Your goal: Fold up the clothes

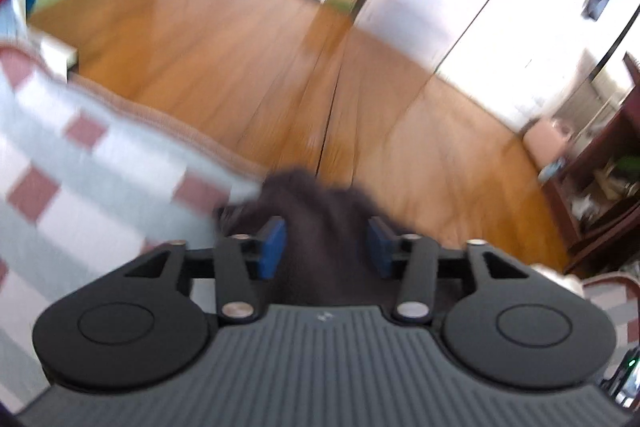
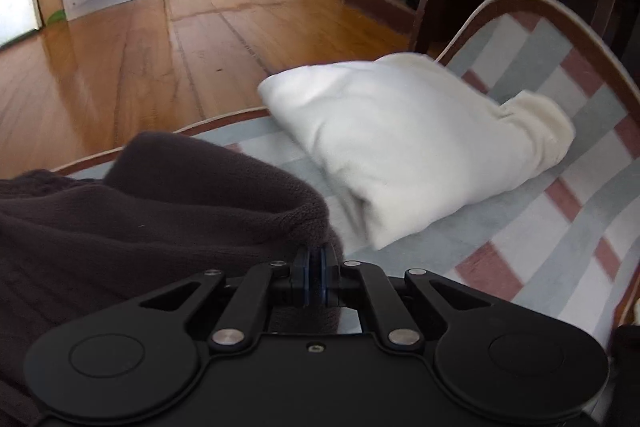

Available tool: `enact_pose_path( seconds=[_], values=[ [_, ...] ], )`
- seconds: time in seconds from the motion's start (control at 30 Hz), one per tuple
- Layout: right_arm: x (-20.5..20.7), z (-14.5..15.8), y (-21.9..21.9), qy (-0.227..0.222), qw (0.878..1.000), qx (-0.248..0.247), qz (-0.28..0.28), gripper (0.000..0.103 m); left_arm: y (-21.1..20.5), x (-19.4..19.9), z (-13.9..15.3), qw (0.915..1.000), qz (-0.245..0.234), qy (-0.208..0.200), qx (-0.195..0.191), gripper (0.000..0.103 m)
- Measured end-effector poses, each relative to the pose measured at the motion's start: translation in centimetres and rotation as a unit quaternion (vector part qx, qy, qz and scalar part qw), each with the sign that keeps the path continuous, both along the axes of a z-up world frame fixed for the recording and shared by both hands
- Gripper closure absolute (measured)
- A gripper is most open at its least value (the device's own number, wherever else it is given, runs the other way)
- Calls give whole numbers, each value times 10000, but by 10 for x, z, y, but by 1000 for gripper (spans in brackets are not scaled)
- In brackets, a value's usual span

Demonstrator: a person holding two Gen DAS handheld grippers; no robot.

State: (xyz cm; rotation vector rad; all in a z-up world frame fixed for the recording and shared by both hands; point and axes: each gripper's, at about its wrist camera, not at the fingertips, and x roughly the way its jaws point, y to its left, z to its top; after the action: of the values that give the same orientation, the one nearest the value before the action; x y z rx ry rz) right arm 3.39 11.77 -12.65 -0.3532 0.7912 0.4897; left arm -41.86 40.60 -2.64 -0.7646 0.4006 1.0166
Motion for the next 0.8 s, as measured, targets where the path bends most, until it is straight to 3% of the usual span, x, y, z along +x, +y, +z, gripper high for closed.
enact_pose_path(
  seconds=[0.07,0.13,0.2,0.23,0.3,0.37,0.47,0.57,0.67,0.73,0.8],
  values=[
    [1,0,4,13,10000,-13,29,96,7,7,12,9999,-10,24,101,45],
    [5,4,8,212,9995,193,142,88,34,32,2,9981,-377,79,-480,45],
    [0,10,12,479,9962,607,394,87,55,60,-13,9945,-652,-144,-806,45],
    [-1,14,13,670,9925,862,551,83,64,77,-23,9924,-809,-238,-901,43],
    [0,25,12,1149,9791,1444,857,63,81,114,-51,9870,-1029,-153,-1221,41],
    [-1,32,11,1394,9672,1865,1014,59,98,153,-84,9827,-1134,173,-1457,41],
    [-12,40,31,1256,9667,1749,1379,55,111,197,-128,9786,-1118,707,-1577,41],
    [-31,40,88,1035,9615,1223,2233,40,108,210,-152,9731,-1363,557,-1770,41],
    [-43,27,153,918,9530,990,2712,36,112,207,-171,9712,-1362,271,-1934,41],
    [-42,12,197,1095,9522,926,2696,35,113,198,-176,9713,-1377,220,-1925,41],
    [-29,-5,235,1750,9512,989,2343,35,114,187,-180,9708,-1386,358,-1924,41]
  ],
)
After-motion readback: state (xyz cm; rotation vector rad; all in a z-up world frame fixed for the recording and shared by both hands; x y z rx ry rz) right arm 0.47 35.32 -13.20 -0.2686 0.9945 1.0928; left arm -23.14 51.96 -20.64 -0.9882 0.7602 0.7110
